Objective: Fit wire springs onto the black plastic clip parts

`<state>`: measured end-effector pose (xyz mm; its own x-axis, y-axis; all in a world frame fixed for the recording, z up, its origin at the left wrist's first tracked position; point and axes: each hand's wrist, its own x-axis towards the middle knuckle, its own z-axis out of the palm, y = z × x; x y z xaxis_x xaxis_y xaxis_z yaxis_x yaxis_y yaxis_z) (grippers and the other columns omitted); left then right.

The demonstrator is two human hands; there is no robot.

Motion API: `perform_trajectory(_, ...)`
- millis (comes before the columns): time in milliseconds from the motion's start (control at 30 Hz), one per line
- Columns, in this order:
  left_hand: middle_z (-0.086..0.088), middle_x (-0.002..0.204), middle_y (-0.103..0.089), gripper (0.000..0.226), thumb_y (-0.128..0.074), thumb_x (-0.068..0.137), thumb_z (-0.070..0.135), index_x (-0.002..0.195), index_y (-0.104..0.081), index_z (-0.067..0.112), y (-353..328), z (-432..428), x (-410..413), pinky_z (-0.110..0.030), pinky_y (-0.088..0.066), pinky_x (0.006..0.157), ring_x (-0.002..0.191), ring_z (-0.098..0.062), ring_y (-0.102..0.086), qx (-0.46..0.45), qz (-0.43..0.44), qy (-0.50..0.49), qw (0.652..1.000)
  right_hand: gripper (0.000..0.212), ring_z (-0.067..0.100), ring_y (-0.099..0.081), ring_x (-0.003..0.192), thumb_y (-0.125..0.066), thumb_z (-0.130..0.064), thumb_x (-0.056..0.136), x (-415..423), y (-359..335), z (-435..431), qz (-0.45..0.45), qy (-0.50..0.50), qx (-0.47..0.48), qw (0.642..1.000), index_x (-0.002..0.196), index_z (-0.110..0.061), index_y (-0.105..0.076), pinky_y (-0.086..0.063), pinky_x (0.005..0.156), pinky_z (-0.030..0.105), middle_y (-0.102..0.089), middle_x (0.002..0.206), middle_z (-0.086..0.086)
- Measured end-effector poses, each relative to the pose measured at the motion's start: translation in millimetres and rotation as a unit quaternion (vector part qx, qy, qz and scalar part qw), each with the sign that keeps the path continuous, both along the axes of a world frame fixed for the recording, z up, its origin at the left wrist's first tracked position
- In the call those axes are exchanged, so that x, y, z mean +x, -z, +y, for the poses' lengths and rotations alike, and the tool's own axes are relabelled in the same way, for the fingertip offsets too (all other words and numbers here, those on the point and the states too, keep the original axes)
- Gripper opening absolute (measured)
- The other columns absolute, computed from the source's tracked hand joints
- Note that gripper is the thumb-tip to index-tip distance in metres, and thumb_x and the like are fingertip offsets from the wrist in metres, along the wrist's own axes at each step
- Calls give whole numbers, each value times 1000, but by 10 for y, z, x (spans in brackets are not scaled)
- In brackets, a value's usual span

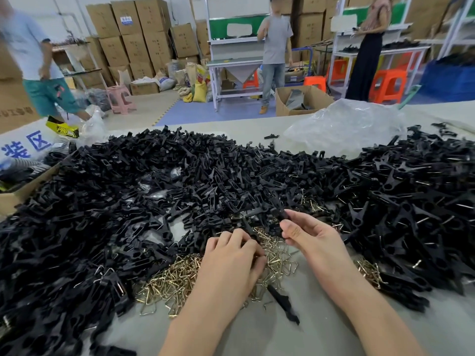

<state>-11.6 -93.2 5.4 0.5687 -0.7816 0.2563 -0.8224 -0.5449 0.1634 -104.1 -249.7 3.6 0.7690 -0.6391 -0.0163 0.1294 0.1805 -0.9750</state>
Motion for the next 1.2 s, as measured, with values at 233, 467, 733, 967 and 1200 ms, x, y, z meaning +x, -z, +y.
perform_trajectory(233,27,73,-62,27,-36,101,53,101,-60,41,-58,19,-22,-25,-41,66,62,0,-52,-213,142,-25,966,32,11,-74,87,-84,-37,69,-6,7,-2,-13,-21,14,1000,101,-38,-80,-57,75,17,-78,98,1)
perform_trajectory(467,28,94,-70,19,-40,102,45,112,-56,48,-34,-7,-30,-13,-35,50,47,3,-49,-299,242,-2,923,70,19,-75,96,-98,-58,44,17,8,21,-50,-68,60,995,105,-31,-80,-59,79,24,-78,105,7)
perform_trajectory(733,25,97,-58,13,-46,100,42,92,-53,52,-42,-53,-84,-6,-41,74,91,3,-60,-303,212,2,929,62,25,-73,105,-97,-49,57,9,7,64,-47,-147,80,985,111,-24,-78,-59,83,30,-75,115,11)
perform_trajectory(967,33,108,-59,29,-57,101,21,109,-58,49,0,-67,-52,-1,-38,83,103,10,-58,-313,205,6,927,33,20,-75,88,-82,-19,73,4,-39,71,-68,-159,140,975,105,-12,-80,-60,77,22,-76,103,19)
perform_trajectory(1200,27,106,-53,28,-40,103,37,126,-53,42,-52,-39,-69,-6,-40,83,100,1,-57,-323,145,13,935,26,23,-75,90,-74,-12,78,1,-41,60,-65,-139,157,976,103,-7,-79,-61,77,24,-73,111,25)
